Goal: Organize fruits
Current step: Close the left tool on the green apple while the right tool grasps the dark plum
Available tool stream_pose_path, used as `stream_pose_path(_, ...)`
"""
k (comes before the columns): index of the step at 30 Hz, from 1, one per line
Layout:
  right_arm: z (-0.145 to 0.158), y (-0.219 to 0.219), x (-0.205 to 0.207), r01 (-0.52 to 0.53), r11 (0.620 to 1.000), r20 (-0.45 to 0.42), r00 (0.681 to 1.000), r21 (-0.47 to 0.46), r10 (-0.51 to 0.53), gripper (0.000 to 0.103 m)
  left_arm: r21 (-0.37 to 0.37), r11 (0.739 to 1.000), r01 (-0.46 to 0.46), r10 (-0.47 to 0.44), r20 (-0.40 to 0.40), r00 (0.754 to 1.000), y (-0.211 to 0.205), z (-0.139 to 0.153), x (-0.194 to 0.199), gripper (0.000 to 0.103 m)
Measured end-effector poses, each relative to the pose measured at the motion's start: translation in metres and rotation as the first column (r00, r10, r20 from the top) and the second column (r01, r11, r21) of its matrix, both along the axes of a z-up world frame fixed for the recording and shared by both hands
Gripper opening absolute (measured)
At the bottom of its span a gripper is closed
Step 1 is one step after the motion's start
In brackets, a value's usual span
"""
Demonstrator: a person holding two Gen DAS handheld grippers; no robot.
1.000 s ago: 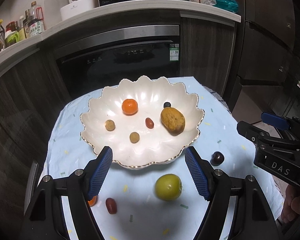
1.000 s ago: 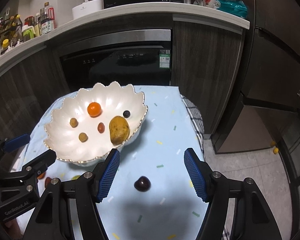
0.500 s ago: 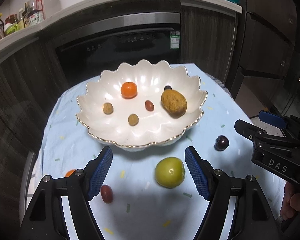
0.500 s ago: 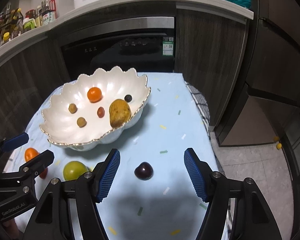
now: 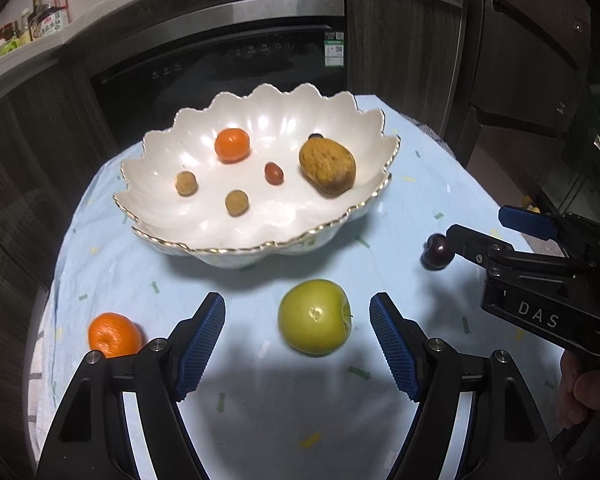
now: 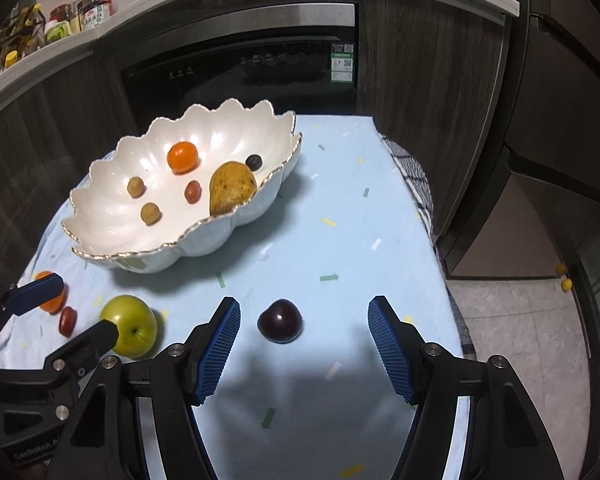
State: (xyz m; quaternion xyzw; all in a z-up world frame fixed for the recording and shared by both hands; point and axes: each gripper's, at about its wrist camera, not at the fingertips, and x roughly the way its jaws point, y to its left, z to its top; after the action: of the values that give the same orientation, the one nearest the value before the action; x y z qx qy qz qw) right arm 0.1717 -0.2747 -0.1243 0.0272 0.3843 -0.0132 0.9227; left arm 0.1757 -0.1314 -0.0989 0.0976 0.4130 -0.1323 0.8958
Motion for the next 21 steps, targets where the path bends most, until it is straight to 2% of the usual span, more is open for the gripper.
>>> stream_pose_path(21,-0.031,0.007,0.022,-0.032,0.999,-0.06,0.998,0.007,0.032,0.067,-0.004,0.998,-0.068,0.068,-0.071,0.995,-0.001,-0.034,0.016,0.074)
